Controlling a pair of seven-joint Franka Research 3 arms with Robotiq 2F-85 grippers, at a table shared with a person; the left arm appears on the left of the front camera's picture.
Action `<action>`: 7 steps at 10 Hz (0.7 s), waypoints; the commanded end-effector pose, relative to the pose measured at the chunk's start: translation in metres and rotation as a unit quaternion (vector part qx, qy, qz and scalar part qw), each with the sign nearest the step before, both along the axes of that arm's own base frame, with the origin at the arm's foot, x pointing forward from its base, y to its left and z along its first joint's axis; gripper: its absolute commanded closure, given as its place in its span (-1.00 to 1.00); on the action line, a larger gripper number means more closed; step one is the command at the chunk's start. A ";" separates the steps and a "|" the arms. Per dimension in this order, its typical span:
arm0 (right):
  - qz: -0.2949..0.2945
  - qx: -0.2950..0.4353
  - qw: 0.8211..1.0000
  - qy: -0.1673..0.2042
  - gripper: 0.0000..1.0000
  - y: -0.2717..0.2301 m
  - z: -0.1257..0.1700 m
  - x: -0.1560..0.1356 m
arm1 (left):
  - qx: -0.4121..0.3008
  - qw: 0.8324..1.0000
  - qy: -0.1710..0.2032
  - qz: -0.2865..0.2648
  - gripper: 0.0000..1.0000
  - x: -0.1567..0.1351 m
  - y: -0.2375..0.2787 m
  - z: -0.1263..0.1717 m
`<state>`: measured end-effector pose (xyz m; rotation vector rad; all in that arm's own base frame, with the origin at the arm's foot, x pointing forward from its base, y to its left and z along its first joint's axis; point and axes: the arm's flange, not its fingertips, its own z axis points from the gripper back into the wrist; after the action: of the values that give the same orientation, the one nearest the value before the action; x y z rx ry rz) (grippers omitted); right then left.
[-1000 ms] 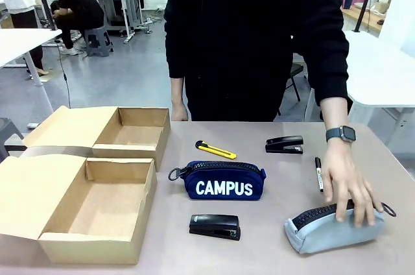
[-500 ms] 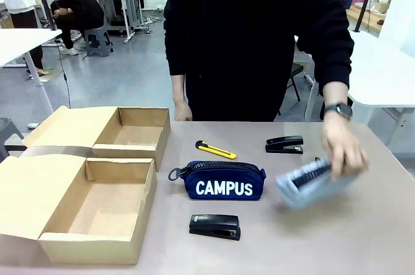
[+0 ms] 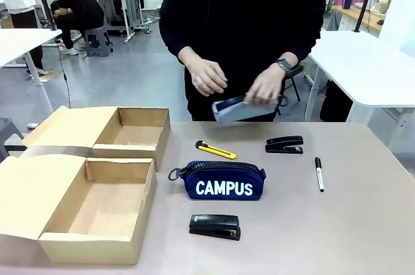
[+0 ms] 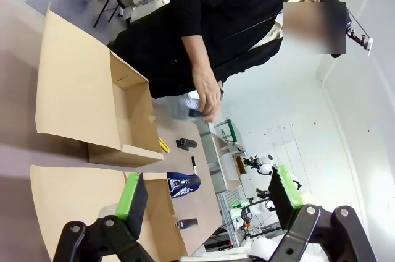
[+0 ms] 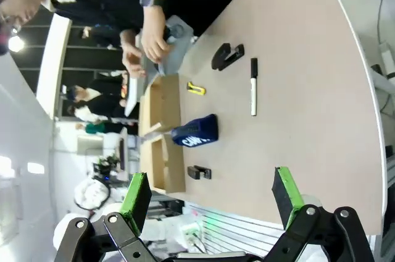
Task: Place items inside the box.
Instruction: Pick up a Pencil pouch or Stapler and place it inside the Mailer Box closest to the robot.
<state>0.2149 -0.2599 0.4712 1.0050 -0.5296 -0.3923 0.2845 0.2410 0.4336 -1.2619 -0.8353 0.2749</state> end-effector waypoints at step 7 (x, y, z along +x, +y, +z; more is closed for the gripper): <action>0.296 -0.288 0.909 0.059 -1.00 0.210 -0.021 0.157 | -0.001 1.000 -0.019 0.004 -1.00 0.001 0.000 0.001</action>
<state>0.3718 -0.0195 0.4413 0.5124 -0.1704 0.2607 0.2861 0.2418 0.4333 -1.2595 -0.8331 0.2728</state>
